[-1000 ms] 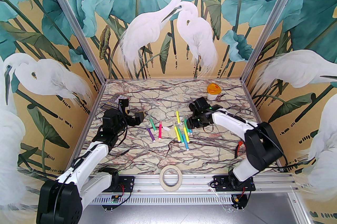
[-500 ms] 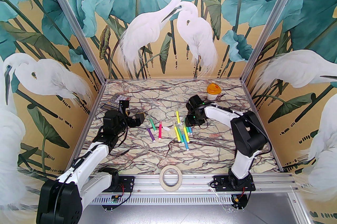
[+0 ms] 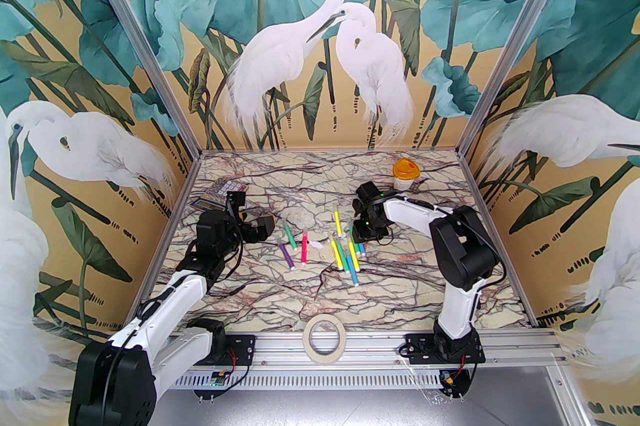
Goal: Open the pen caps
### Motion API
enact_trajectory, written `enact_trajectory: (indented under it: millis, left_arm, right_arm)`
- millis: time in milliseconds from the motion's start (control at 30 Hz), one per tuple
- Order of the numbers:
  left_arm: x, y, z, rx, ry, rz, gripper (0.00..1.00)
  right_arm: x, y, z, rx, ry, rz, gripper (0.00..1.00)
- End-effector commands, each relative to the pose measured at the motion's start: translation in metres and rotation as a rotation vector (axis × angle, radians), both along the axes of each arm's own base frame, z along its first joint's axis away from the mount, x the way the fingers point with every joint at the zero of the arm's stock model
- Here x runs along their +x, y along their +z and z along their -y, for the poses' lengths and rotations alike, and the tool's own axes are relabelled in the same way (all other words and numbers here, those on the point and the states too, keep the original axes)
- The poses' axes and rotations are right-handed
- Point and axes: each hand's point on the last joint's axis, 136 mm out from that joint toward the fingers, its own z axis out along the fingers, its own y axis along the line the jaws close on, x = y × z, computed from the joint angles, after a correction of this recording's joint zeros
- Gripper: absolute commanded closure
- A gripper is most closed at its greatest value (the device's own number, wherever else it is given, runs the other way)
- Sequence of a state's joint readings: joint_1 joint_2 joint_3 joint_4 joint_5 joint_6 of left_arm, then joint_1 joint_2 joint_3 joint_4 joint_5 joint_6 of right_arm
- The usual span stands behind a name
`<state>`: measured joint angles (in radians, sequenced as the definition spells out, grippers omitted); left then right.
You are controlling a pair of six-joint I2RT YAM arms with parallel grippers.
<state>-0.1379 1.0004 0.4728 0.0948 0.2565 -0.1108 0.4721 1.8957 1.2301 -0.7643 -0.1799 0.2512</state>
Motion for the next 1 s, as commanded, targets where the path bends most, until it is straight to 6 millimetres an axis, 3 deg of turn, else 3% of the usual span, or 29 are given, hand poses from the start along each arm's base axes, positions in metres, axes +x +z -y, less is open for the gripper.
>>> enact_trajectory:
  millis: [0,267,667,967]
  left_arm:
    - [0.000,0.004,-0.001,0.017,-0.001,0.033,0.01]
    - [0.000,0.005,-0.001,0.021,-0.002,0.038,0.00]
    - [0.000,0.005,-0.001,0.030,-0.002,0.043,0.00]
    - [0.000,0.005,-0.002,0.031,0.000,0.046,0.00]
  right_arm:
    - [-0.002,0.000,0.001,-0.030,0.007,-0.020,0.64]
    - [-0.005,-0.004,0.011,-0.130,0.025,-0.050,0.67]
    - [-0.002,-0.016,0.006,-0.199,0.045,-0.081,0.68]
    - [-0.001,-0.023,0.010,-0.233,0.028,-0.086,0.75]
